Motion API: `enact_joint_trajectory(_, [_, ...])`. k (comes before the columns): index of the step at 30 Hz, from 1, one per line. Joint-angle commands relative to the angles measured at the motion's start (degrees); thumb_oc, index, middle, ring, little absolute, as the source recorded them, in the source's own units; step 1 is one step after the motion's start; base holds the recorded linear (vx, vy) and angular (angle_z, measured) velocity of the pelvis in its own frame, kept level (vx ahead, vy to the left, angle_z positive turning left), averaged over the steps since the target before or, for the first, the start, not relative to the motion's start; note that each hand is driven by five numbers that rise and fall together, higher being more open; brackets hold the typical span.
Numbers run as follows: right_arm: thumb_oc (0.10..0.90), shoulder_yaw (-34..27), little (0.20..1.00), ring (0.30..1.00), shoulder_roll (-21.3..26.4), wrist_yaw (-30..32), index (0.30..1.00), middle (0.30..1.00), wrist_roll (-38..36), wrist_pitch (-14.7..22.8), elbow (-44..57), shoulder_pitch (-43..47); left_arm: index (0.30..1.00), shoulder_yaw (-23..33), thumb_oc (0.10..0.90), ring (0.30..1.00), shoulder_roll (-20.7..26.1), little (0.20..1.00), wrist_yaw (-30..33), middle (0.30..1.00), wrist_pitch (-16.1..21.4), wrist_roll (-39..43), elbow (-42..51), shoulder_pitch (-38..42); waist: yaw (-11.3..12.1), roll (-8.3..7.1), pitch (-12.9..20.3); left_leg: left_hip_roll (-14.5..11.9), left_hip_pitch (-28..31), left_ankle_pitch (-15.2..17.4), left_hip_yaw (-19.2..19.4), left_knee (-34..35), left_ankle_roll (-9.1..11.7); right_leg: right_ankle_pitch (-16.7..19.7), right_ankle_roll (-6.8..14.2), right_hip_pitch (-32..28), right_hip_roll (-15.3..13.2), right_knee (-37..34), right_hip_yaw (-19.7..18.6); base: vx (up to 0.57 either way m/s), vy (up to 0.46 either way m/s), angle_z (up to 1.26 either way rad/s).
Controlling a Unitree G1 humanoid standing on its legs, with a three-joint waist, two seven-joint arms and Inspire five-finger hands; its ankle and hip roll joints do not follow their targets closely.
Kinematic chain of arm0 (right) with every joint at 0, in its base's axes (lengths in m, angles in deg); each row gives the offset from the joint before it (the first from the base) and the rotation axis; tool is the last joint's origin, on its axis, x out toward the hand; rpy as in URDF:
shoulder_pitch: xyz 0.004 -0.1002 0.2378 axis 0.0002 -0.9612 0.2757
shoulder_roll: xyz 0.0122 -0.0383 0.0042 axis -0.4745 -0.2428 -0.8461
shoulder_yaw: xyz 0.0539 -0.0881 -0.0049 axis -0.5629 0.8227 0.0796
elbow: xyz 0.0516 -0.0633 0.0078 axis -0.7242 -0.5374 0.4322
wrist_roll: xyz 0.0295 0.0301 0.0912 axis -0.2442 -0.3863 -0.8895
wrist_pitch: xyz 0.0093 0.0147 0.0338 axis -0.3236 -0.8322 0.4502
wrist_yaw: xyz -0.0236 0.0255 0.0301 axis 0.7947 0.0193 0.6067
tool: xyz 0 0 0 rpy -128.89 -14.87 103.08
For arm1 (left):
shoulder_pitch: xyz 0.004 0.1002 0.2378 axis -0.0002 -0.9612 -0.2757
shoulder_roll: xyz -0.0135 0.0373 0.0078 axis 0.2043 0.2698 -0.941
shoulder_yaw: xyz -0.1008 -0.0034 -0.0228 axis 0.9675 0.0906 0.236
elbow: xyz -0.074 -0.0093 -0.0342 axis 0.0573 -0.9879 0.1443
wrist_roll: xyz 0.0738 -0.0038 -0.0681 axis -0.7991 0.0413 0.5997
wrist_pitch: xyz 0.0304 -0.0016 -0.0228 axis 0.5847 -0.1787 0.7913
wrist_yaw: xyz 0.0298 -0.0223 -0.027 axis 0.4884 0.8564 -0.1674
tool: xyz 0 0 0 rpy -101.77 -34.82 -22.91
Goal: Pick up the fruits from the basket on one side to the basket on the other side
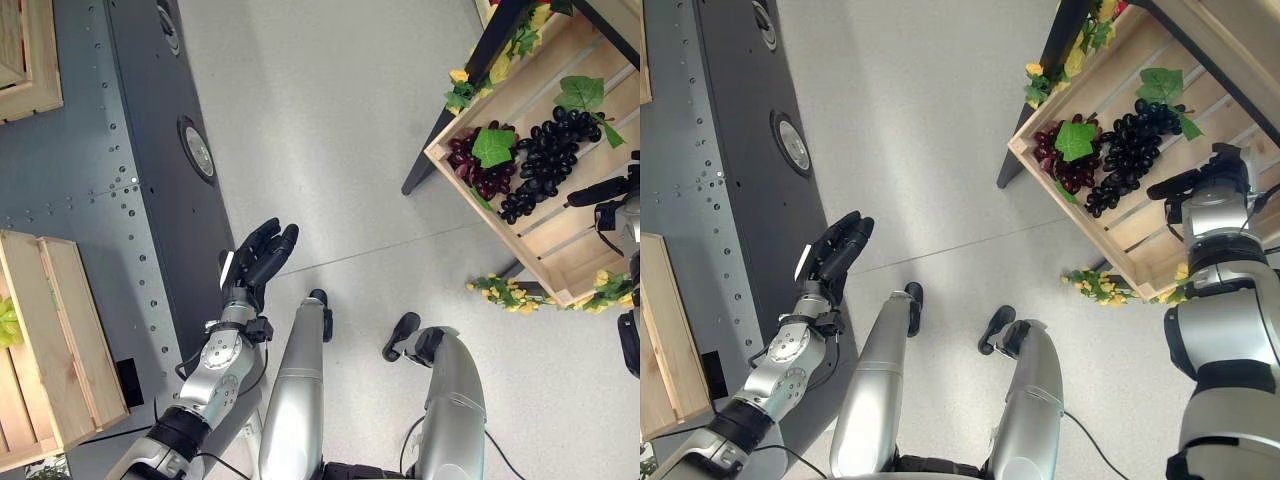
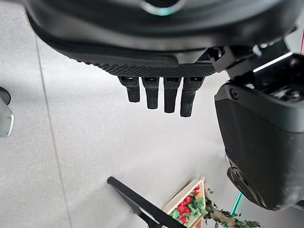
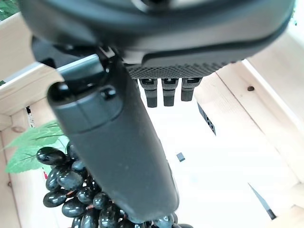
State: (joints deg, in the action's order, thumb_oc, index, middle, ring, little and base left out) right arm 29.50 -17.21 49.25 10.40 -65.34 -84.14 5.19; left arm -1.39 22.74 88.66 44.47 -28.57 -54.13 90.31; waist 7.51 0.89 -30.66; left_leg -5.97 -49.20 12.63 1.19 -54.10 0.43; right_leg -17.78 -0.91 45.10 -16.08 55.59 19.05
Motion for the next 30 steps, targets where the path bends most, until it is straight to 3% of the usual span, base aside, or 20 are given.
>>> enact_joint_trajectory(1, [0.800, 2.76, 0.900, 0.900, 7.70, -0.73, 0.900, 0.900, -2.69, 5.07, 0.41, 5.85, 0.900, 0.70, 0.800, 0.900, 0.07, 0.900, -0.30, 0.900, 6.90, -0.74, 7.50, -0.18, 1.01, 0.85, 0.86, 0.56, 7.31, 6.38, 4.81, 3.10, -4.25, 2.28, -0.82, -5.56, 1.30, -5.04, -2.33, -0.02, 0.033, -0.04])
enact_joint_trajectory(6, [0.800, -0.93, 0.900, 0.900, 4.70, -2.69, 0.900, 0.900, -8.60, 9.79, 3.37, 1.43, 0.900, 0.95, 0.800, 0.900, -0.96, 0.900, 0.06, 0.900, 6.75, -0.80, 7.53, 0.08, 0.58, 0.76, 0.87, 0.57, 11.59, 6.48, 5.73, 5.14, -4.05, 1.82, -0.83, -9.44, 1.13, -6.59, -2.31, -0.02, 0.050, -0.03])
enact_joint_trajectory(9, [0.800, -4.27, 0.900, 0.900, 0.50, -4.80, 0.900, 0.900, -12.49, 13.82, 7.96, -4.97, 0.900, 1.17, 0.800, 0.900, -2.55, 0.900, 0.79, 0.900, 6.50, -1.26, 6.09, 0.89, -0.12, 0.54, 0.90, 0.28, 16.46, 6.38, 6.72, 7.37, -3.98, 1.60, -0.74, -13.90, 0.61, -8.25, -2.26, 0.01, 0.073, -0.09])
enact_joint_trajectory(12, [0.800, -5.22, 0.900, 0.900, -1.68, -6.10, 0.900, 0.900, -12.87, 15.56, 10.59, -8.20, 0.900, 1.39, 0.800, 0.900, -3.38, 0.900, 0.87, 0.900, 5.83, -1.69, 5.01, 1.27, -0.39, 0.35, 1.21, 0.10, 18.78, 6.41, 7.15, 8.26, -4.07, 1.56, -0.63, -16.12, 0.21, -9.09, -2.18, 0.03, 0.051, -0.07])
enact_joint_trajectory(18, [0.800, -7.64, 0.900, 0.900, -13.30, -14.62, 0.900, 0.900, -20.56, 21.28, 23.21, -23.40, 0.900, 2.31, 0.800, 0.900, -6.09, 0.900, 0.98, 0.900, 2.44, -4.26, -1.83, 1.31, -1.84, -0.73, 4.58, -0.42, 28.47, 5.00, 8.68, 15.37, -3.04, 2.70, 0.90, -25.67, 0.22, -15.99, -2.02, 0.09, 0.029, -0.04])
enact_joint_trajectory(26, [0.800, -6.03, 0.900, 0.900, -23.51, -14.46, 0.900, 0.900, -21.57, 21.44, 34.13, -37.20, 0.900, 4.58, 0.800, 0.900, -8.93, 0.900, -0.12, 0.900, 0.34, -6.03, -8.79, -2.60, -3.30, -1.87, 9.61, -0.34, 38.08, 1.91, 10.07, 25.77, -1.57, 5.61, 2.65, -35.80, 2.35, -28.53, -2.47, 0.13, -0.019, -0.10])
enact_joint_trajectory(30, [0.800, -6.10, 0.900, 0.900, -27.63, -16.59, 0.900, 0.900, -21.38, 21.70, 37.66, -47.53, 0.900, 5.85, 0.800, 0.900, -10.21, 0.900, -1.32, 0.900, -1.36, -7.85, -10.59, -6.85, -3.40, -2.11, 14.20, 0.76, 44.30, -1.22, 9.83, 35.06, -0.86, 8.76, 4.02, -43.01, 3.68, -39.06, -1.98, 0.16, -0.040, -0.05])
